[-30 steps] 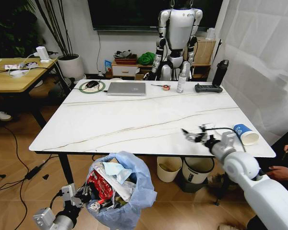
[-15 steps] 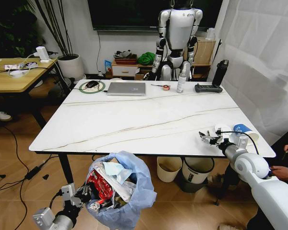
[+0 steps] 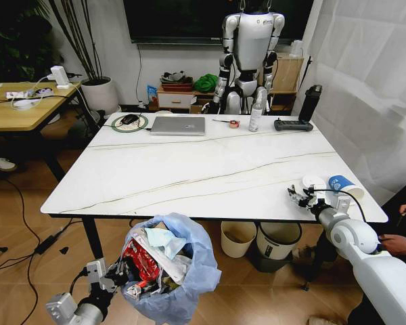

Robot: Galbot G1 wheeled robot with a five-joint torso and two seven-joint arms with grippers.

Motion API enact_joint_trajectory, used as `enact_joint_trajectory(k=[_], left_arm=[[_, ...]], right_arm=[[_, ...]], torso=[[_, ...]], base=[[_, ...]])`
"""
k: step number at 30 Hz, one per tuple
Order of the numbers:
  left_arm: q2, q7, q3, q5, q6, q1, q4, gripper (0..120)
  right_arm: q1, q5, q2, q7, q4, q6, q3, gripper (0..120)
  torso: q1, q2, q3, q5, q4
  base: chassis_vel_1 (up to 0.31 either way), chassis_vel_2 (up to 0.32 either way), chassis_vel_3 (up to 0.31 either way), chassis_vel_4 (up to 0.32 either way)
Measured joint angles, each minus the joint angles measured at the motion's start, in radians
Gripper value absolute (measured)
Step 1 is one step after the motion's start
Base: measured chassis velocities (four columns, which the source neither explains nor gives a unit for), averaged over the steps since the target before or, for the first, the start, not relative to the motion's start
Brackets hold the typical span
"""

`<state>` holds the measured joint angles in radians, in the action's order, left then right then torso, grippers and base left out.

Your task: Pick up the trash bin and place the trash from the table into it.

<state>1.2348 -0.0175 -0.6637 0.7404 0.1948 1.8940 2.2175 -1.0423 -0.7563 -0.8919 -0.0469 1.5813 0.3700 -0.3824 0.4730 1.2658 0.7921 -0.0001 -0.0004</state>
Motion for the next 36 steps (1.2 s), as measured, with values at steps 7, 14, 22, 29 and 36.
enact_joint_trajectory(k=[7, 14, 22, 29, 36], left_arm=[[-0.002, 0.000, -0.001, 0.004, 0.000, -0.002, 0.000, 0], [-0.002, 0.000, -0.002, 0.006, 0.000, -0.004, 0.000, 0], [-0.002, -0.001, -0.003, 0.008, 0.000, -0.005, -0.003, 0], [0.005, -0.001, 0.000, 0.006, 0.000, -0.003, -0.008, 0], [0.013, 0.000, -0.002, 0.003, 0.000, 0.006, 0.002, 0]], right_arm=[[-0.006, 0.010, 0.001, 0.002, 0.013, 0.000, 0.008, 19], [-0.007, 0.024, 0.002, 0.003, 0.021, 0.003, 0.019, 0], [-0.012, 0.002, 0.006, 0.031, 0.067, -0.026, 0.022, 0], [-0.071, -0.167, 0.057, 0.174, 0.404, -0.141, 0.075, 0], [-0.082, -0.169, 0.079, 0.212, 0.613, -0.158, 0.311, 0]], torso=[[0.000, 0.000, 0.000, 0.0000, 0.0001], [0.000, 0.000, 0.000, 0.0000, 0.0001], [0.000, 0.000, 0.001, 0.0013, 0.0000], [0.000, 0.000, 0.000, 0.0006, 0.0002], [0.000, 0.000, 0.000, -0.0005, 0.0003]], base=[[0.000, 0.000, 0.000, 0.000], [0.000, 0.000, 0.000, 0.000], [0.000, 0.000, 0.000, 0.000], [0.000, 0.000, 0.000, 0.000], [0.000, 0.000, 0.000, 0.000]])
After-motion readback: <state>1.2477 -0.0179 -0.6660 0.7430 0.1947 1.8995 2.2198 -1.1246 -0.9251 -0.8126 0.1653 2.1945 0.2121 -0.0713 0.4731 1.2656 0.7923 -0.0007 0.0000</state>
